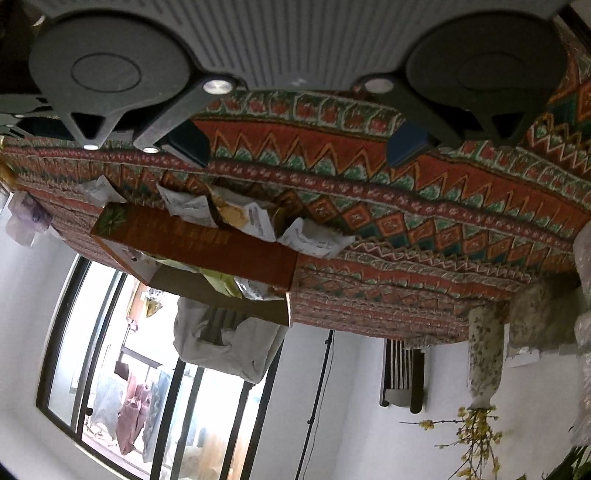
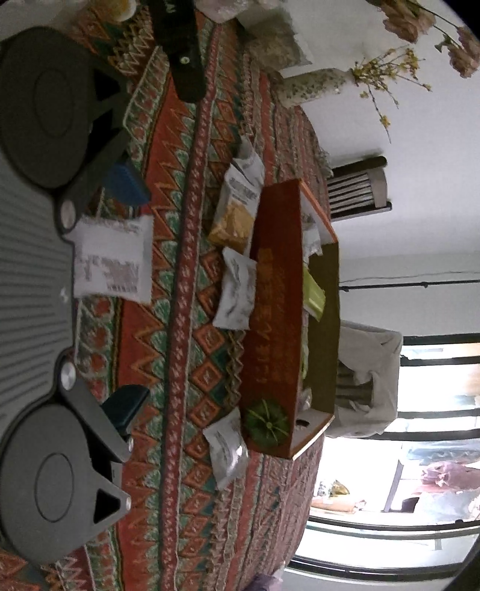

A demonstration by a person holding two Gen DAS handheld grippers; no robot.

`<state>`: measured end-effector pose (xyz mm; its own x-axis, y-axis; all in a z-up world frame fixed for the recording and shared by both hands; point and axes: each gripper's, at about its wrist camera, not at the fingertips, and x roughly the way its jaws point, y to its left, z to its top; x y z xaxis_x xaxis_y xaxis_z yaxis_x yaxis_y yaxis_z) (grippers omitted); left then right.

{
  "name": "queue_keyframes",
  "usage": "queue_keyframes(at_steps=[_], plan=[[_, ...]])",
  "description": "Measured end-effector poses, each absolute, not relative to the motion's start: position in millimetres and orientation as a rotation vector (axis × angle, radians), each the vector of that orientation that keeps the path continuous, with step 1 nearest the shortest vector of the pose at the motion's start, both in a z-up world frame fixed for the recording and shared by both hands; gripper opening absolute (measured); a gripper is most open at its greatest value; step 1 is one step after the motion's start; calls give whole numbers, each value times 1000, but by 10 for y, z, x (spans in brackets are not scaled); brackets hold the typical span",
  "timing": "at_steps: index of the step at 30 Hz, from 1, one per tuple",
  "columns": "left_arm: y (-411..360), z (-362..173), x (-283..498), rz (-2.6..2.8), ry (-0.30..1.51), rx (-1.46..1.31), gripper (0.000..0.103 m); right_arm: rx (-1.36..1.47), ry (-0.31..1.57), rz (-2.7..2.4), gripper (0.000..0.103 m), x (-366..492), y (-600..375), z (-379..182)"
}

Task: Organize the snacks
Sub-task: 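Move both tools back to the loose packets and grasp a white packet with the right tool, then grasp a white packet with the left tool while the right tool holds its packet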

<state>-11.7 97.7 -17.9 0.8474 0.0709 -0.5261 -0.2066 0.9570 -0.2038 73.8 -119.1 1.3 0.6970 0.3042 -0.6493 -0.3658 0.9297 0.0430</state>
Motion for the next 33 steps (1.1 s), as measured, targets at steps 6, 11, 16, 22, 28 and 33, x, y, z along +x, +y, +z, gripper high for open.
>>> queue_keyframes(at_steps=[6,11,16,22,28,33], plan=[[1085,-219,-181,160,538,-295,103,-136,777,371,103,798,-1043,-154],[1133,-234,-185,162,538,-313,103,-147,773,359,103,810,-1013,-206],[1115,-235,-171,157,542,-315,103,-163,770,373,103,799,-1022,-215],[1089,-242,-163,158,542,-319,103,-175,767,435,86,763,-1047,-167],[1046,-233,-147,164,545,-313,103,-222,721,510,42,652,-994,-107],[1007,-229,-81,168,556,-301,103,-205,688,514,40,653,-1072,-78]])
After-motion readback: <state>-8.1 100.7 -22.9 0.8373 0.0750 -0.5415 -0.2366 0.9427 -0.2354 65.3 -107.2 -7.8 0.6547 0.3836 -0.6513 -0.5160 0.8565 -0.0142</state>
